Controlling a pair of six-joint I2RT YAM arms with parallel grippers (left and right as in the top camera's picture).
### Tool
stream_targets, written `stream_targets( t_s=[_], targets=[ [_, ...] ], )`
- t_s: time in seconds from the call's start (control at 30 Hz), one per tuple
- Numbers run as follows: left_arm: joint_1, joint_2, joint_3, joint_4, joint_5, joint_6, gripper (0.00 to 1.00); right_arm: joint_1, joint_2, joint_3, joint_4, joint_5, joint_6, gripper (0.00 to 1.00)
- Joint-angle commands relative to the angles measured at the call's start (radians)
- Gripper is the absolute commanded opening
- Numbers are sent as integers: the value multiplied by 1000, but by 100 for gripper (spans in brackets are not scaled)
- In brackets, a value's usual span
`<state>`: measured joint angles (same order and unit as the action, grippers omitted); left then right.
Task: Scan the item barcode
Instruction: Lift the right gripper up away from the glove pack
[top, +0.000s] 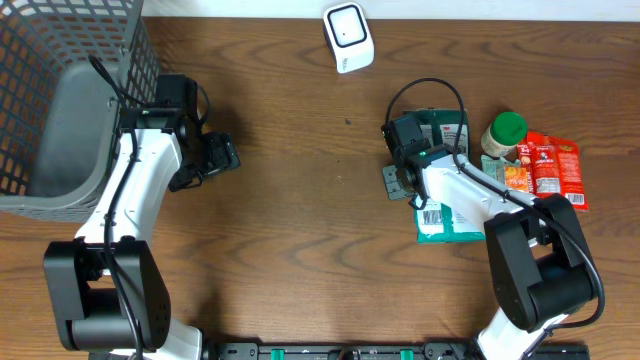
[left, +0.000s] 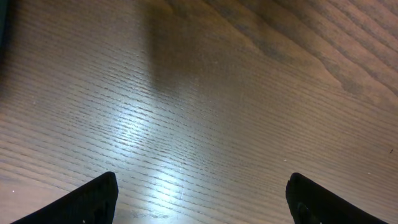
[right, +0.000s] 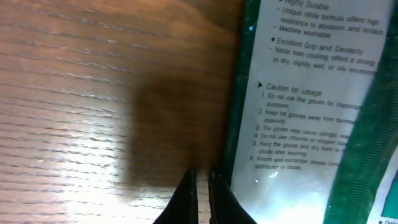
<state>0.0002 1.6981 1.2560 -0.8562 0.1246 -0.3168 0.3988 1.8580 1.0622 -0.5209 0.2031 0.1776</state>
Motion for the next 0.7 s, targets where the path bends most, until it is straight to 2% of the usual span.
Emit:
stream_targets(
  t_s=[0.0,0.07,0.2,0.33,0.43,0.5,0.53,0.57,0.67],
  targets=[
    [8,8,-2,-3,-13,-2,87,2,11,-9,-13,35,-13,4],
    [8,8,-2,-3,-13,-2,87,2,8,-8,-21,36,-83,1],
    [8,8,-2,-3,-13,-2,87,3,-5,2,-21,-5,-93,4],
    [8,8,-2,-3,-13,-2,88,3,-31,24,-26,-138,-92,18],
    [8,8,-2,-3,-13,-2,87,3,-72,40,-55,-149,-92,29],
    [8,8,-2,-3,-13,-2,87,0,-115,45,-66,-149,-92,42],
    [8,8,-2,-3,-13,-2,87,-2,-138,45,-66,-148,-86,60],
    [8,8,-2,-3,-13,-2,87,-9,-190,45,-63,-148,-81,97],
    [8,8,-2,-3,-13,-2,87,-28,-267,45,-57,-148,-81,99]
  ],
)
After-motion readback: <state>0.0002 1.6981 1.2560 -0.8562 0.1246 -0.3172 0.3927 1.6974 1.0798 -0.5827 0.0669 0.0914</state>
